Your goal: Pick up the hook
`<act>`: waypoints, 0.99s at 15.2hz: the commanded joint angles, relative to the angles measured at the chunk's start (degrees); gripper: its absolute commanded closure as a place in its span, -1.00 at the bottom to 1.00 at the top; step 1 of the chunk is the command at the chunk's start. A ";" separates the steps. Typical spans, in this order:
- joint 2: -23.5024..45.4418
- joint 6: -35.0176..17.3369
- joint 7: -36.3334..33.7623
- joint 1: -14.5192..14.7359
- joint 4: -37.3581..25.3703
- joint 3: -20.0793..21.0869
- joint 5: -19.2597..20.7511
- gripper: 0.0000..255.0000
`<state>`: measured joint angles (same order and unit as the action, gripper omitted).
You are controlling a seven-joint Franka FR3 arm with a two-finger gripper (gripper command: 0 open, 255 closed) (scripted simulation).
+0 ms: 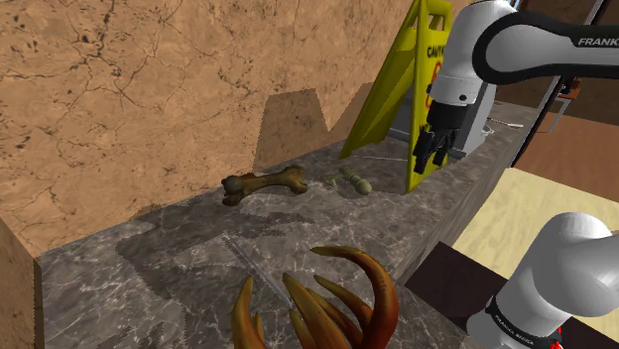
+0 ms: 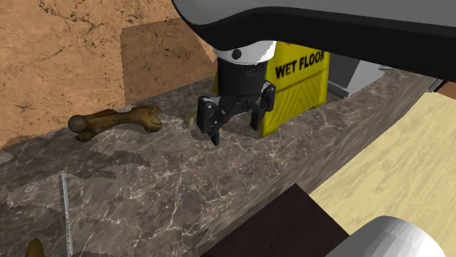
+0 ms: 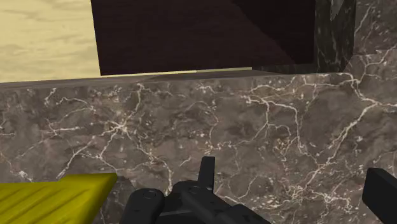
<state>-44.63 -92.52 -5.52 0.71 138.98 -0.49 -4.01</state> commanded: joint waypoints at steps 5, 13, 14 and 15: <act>8.03 -6.62 0.05 -0.77 -1.21 0.03 1.27 -1.00; 25.25 -17.42 -0.62 -2.32 -7.31 -0.11 4.00 -1.00; 27.45 -18.49 -0.77 -2.51 -8.40 -0.15 4.36 -1.00; 29.65 -19.49 -0.93 -2.68 -9.57 -0.21 4.73 -1.00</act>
<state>-17.45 -110.81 -6.25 -1.80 130.70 -0.68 0.35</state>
